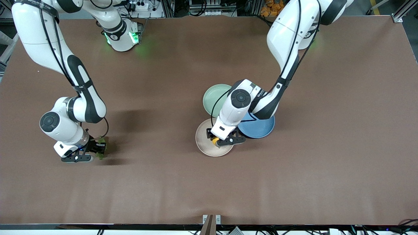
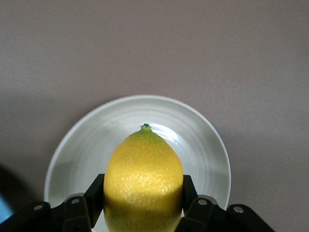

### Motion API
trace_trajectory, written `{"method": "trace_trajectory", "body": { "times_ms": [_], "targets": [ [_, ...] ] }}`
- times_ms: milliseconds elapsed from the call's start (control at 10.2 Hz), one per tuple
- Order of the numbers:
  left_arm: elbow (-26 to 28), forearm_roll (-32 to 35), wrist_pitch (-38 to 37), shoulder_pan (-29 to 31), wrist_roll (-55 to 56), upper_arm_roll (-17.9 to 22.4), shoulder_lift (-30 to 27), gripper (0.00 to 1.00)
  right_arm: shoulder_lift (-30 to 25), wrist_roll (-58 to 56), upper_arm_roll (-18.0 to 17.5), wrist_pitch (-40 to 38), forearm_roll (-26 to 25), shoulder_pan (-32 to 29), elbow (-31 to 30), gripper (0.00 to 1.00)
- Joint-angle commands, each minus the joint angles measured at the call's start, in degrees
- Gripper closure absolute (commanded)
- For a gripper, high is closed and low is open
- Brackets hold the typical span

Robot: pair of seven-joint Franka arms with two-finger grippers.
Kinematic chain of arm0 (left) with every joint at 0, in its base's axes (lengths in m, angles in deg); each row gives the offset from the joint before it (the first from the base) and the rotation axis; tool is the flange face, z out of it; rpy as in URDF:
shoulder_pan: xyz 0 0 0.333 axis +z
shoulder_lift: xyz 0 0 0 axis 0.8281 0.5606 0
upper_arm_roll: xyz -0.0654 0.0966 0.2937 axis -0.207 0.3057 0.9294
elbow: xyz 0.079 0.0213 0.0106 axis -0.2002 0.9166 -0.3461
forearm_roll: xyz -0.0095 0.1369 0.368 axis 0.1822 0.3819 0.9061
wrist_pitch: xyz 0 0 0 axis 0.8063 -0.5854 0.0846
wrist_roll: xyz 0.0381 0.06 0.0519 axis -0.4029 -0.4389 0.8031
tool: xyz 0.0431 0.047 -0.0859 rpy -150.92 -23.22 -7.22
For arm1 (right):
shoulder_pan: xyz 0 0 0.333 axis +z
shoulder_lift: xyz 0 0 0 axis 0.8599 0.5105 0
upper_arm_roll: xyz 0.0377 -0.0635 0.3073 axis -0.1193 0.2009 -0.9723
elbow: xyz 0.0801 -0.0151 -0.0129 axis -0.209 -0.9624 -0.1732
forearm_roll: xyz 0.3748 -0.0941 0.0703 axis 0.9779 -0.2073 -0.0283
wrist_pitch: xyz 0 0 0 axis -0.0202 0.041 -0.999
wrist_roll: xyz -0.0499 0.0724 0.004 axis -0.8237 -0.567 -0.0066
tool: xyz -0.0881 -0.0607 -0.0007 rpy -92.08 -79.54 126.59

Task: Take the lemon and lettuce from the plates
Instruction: 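Open the right gripper to drop the lettuce while lifting the lemon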

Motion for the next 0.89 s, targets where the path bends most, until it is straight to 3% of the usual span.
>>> {"method": "trace_trajectory", "body": {
  "times_ms": [0, 295, 492, 787],
  "targets": [
    [1.53, 3.03, -6.56, 2.71, 0.96, 0.64, -5.97, 1.0, -3.08, 1.91, 5.53, -4.64, 1.22, 6.65, 0.95, 0.0],
    [6.7, 3.57, -9.4, 8.51, -4.12, 0.46, -12.99, 1.0, -10.2, 2.28, 5.64, -22.12, 0.87, 7.38, 5.24, 0.0],
    [12.58, 3.57, -9.4, 12.64, -9.47, 0.37, -17.22, 1.0, -14.86, 3.15, 6.43, -25.85, 0.78, 9.13, 5.96, 0.0],
    [17.52, 3.57, -9.4, 18.7, -19.49, 0.29, -18.55, 1.0, -24.7, 2.81, 6.44, -36.63, 1.04, 6.34, 9.11, 0.0]
  ]
}}
